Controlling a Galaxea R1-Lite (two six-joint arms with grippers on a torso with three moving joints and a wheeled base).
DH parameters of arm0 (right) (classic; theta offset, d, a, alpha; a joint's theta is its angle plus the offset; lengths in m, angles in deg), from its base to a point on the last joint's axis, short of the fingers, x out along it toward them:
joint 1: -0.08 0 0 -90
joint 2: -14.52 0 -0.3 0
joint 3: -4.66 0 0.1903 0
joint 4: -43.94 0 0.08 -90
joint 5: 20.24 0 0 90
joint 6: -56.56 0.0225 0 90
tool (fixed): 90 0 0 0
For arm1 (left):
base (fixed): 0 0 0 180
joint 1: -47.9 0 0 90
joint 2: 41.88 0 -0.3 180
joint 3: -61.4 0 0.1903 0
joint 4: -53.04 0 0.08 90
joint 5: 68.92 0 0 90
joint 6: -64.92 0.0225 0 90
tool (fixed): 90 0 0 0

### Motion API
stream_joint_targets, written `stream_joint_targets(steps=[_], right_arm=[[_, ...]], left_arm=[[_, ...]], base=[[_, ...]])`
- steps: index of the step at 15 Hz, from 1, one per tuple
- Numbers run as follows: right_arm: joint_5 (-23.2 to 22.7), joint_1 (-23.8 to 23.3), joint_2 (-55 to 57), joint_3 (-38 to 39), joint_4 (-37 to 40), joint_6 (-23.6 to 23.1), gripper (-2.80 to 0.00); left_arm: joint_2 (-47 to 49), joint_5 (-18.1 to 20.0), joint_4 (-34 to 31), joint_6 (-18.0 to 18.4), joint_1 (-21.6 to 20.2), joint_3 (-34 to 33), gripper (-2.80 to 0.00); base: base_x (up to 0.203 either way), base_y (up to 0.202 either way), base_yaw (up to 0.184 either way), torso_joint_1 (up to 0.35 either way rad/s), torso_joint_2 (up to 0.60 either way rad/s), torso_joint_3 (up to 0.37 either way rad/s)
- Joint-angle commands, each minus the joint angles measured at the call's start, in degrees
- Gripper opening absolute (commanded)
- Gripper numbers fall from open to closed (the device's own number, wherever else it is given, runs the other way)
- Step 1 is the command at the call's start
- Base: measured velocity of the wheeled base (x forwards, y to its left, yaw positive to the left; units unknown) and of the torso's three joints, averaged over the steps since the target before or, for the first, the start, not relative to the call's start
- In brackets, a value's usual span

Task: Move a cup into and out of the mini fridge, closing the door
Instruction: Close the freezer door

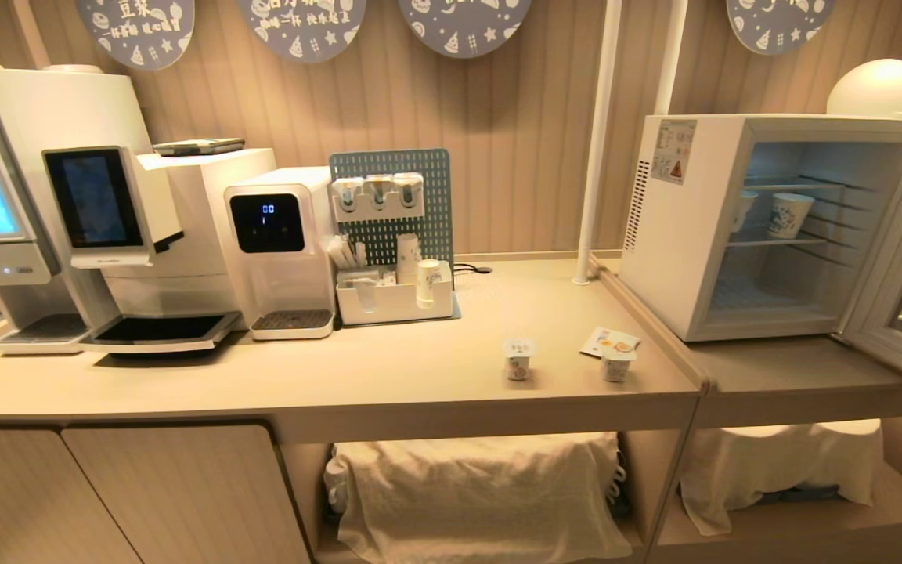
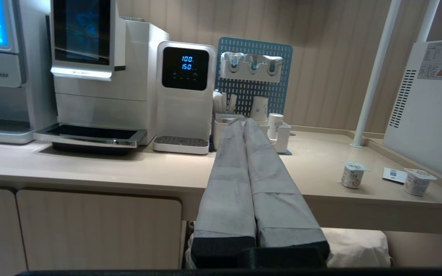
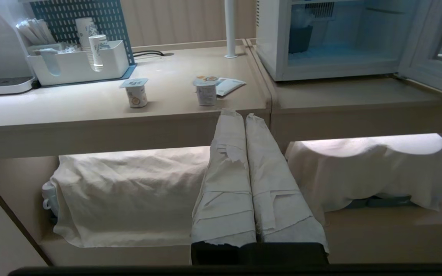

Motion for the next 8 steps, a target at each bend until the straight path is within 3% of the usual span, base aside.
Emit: stream_joint_targets(steps=[1, 8], right_arm=[[0.0, 0.1, 0.2, 1.1, 0.0, 0.0, -2.80], [0.0, 0.0, 0.2, 1.1, 0.0, -0.1, -2.80]], left_arm=[[0.0, 0.0, 0.1, -0.1, 0.0, -2.3, -2.80], [0.0, 0.0, 0.1, 0.0, 0.0, -2.3, -2.80]], base=[[0.000, -0.195, -0.001, 0.002, 0.00, 0.004], [0.000, -0.193, 0.000, 0.001, 0.00, 0.001]])
